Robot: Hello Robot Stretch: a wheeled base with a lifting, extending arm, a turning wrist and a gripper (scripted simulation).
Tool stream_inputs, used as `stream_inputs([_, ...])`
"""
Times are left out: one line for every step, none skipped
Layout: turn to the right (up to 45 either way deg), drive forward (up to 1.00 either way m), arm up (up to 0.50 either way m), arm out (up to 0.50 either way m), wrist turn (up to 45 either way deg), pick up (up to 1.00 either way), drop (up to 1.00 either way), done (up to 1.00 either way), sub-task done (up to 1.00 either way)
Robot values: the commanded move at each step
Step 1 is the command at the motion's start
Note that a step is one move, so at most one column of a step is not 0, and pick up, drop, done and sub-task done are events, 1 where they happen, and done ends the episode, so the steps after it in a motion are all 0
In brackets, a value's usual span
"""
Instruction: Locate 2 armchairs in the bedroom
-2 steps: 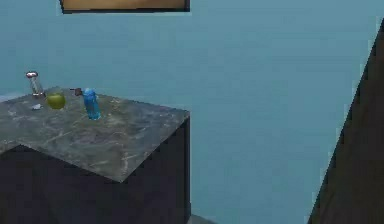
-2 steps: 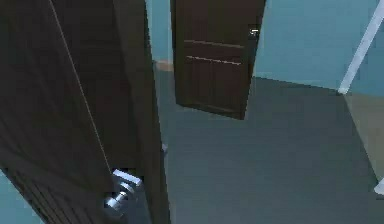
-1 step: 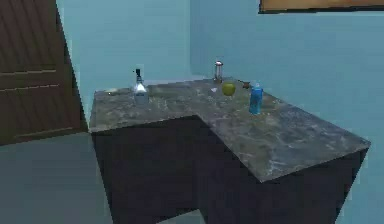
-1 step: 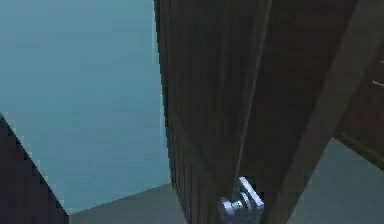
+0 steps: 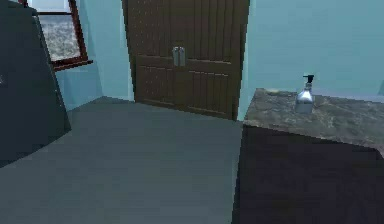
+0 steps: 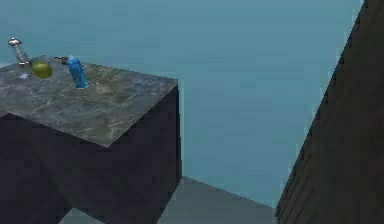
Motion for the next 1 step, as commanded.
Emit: stream_inputs([-15.0,0.00,0.00,0.00,0.0,0.00,0.00,0.00,0.00])
